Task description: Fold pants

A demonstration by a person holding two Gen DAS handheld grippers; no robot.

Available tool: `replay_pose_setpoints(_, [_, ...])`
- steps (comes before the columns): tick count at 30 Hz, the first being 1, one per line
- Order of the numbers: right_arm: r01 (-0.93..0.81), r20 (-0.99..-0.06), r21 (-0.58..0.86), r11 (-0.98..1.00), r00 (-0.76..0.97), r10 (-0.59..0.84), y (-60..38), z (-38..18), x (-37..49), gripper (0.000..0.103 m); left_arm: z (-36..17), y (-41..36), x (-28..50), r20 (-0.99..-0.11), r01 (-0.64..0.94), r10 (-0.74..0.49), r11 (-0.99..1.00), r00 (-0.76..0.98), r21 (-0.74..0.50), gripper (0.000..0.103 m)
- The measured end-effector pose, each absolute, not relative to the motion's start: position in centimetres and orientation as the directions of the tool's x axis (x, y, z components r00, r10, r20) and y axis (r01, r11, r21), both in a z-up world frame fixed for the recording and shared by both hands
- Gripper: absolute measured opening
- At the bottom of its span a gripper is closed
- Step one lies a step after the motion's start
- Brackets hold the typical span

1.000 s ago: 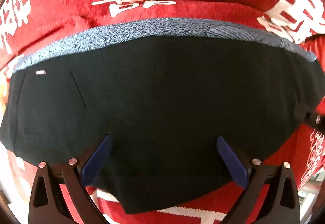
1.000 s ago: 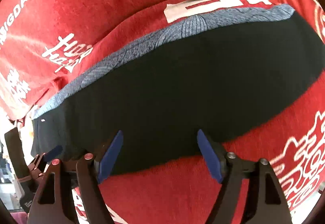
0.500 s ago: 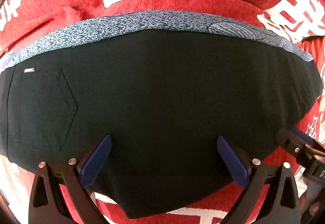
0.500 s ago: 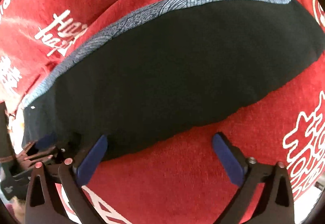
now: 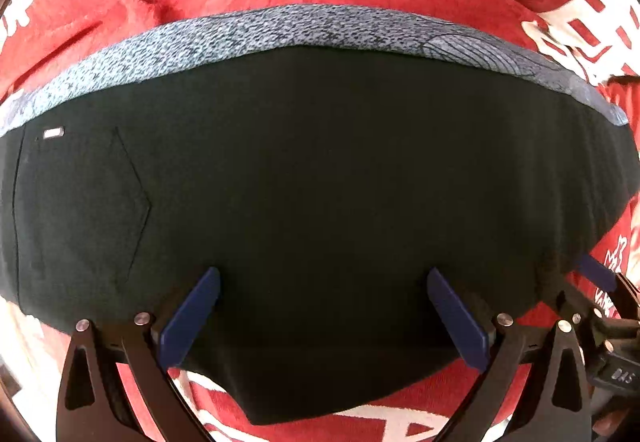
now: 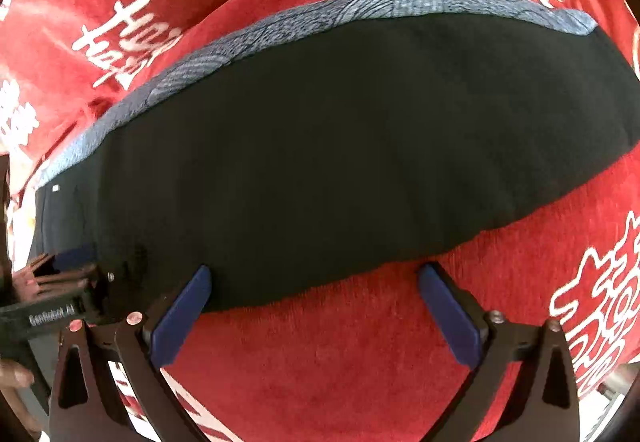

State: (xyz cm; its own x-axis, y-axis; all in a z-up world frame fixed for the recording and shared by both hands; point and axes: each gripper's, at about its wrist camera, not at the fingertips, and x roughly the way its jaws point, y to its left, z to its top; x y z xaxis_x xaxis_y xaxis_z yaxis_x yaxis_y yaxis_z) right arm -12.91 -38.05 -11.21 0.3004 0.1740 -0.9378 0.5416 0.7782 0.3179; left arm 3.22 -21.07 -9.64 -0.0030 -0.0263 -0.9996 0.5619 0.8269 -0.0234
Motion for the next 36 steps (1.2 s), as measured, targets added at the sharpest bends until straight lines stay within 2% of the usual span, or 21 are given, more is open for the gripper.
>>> replay_pose_setpoints(4, [0.511, -0.919, 0.384, 0.769, 0.288, 0.268, -39.1, -10.8, -12.9, 0.103, -9.7, -21.3, 3.4, -1.000, 0.525, -0.006, 0.851, 0.004, -0.003, 0.103])
replay_pose_setpoints(8, [0.522, -0.874, 0.483, 0.703, 0.340, 0.348, -42.1, -10.2, -14.6, 0.103, -9.5, -21.8, 3.0, -0.999, 0.508, 0.027, 0.861, 0.033, 0.040, 0.103])
replay_pose_setpoints(12, [0.525, -0.798, 0.600, 0.604, 0.444, 0.407, -46.3, -9.4, -17.5, 0.103, -8.4, -23.8, 2.1, -0.990, 0.527, 0.093, 0.839, 0.110, 0.137, 0.103])
replay_pose_setpoints(14, [0.533, -0.774, 0.632, 0.563, 0.474, 0.420, -48.1, -9.4, -18.9, 0.103, -7.7, -25.0, 1.6, -0.992, 0.532, 0.064, 0.839, 0.112, 0.114, 0.103])
replay_pose_setpoints(19, [0.593, -0.800, 0.596, 0.541, 0.494, 0.341, -52.6, -9.8, -22.2, 0.103, -6.5, -30.6, -0.5, -0.990, 0.571, -0.013, 0.818, 0.140, 0.070, 0.103])
replay_pose_setpoints(26, [0.728, -0.820, 0.568, 0.383, 0.539, 0.191, -59.7, -11.2, -26.8, 0.100, -9.1, -38.7, -2.2, -0.991, 0.627, -0.041, 0.777, 0.129, 0.049, 0.103])
replay_pose_setpoints(27, [0.738, -0.819, 0.570, 0.361, 0.545, 0.179, -60.4, -11.4, -27.2, 0.098, -9.3, -39.4, -3.0, -0.990, 0.635, -0.023, 0.770, 0.136, 0.070, 0.103])
replay_pose_setpoints(29, [0.760, -0.822, 0.565, 0.320, 0.549, 0.150, -62.1, -12.0, -28.1, 0.084, -10.2, -40.3, -3.5, -0.986, 0.636, 0.010, 0.763, 0.165, 0.114, 0.103])
replay_pose_setpoints(31, [0.771, -0.824, 0.564, 0.298, 0.549, 0.140, -63.4, -12.6, -28.5, 0.064, -10.1, -40.4, -3.5, -0.985, 0.631, 0.001, 0.767, 0.173, 0.112, 0.103])
replay_pose_setpoints(33, [0.783, -0.828, 0.559, 0.273, 0.546, 0.128, -64.0, -13.2, -28.5, 0.054, -10.1, -40.3, -3.5, -0.985, 0.633, -0.007, 0.767, 0.171, 0.104, 0.103])
replay_pose_setpoints(35, [0.792, -0.834, 0.549, 0.268, 0.540, 0.113, -64.5, -13.8, -28.5, 0.036, -10.2, -40.4, -3.4, -0.986, 0.639, -0.003, 0.763, 0.164, 0.104, 0.103])
replay_pose_setpoints(36, [0.795, -0.838, 0.543, 0.269, 0.535, 0.110, -64.8, -14.1, -28.3, 0.017, -10.1, -40.3, -3.5, -0.987, 0.640, 0.001, 0.761, 0.163, 0.106, 0.103])
